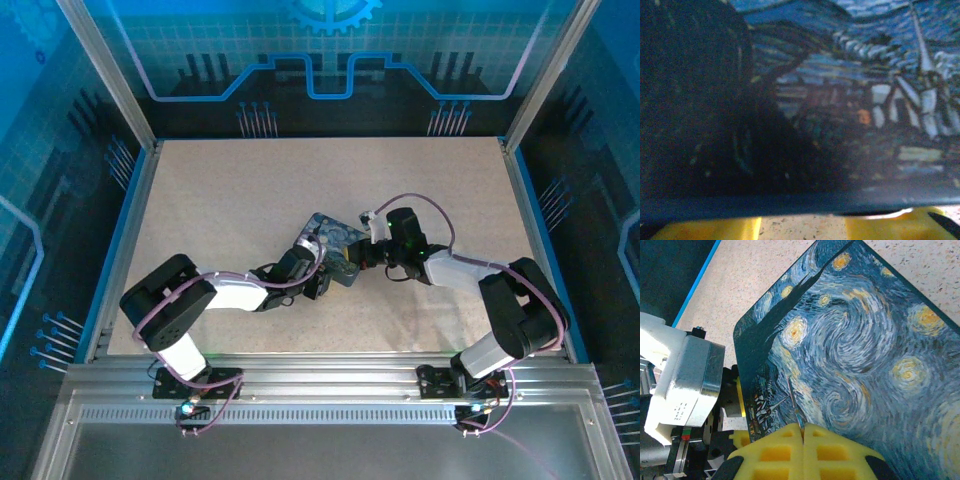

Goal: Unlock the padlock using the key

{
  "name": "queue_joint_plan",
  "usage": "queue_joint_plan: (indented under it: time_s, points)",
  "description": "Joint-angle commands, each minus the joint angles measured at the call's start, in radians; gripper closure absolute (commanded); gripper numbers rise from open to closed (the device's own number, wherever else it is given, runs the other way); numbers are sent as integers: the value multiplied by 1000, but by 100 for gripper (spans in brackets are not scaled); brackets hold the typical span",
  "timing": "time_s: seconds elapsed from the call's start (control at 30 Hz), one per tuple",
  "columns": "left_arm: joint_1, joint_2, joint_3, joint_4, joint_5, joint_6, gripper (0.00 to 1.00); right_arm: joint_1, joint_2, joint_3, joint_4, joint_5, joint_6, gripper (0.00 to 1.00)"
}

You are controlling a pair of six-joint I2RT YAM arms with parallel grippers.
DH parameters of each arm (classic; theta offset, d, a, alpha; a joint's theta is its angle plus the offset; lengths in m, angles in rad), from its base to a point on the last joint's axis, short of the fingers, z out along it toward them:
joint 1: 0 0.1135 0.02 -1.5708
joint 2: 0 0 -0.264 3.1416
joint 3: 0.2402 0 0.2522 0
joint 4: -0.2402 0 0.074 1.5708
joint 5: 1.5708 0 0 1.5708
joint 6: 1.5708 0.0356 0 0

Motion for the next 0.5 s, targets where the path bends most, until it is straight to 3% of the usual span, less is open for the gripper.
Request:
queue_joint_plan:
  time_s: [0.0, 0.47]
  points:
    - [-7, 19, 28, 24, 35, 16, 57, -10, 4, -10, -58, 24, -12, 100]
    - [-7, 7, 21, 13, 54, 37, 73, -11, -29, 13, -77, 18, -14, 100]
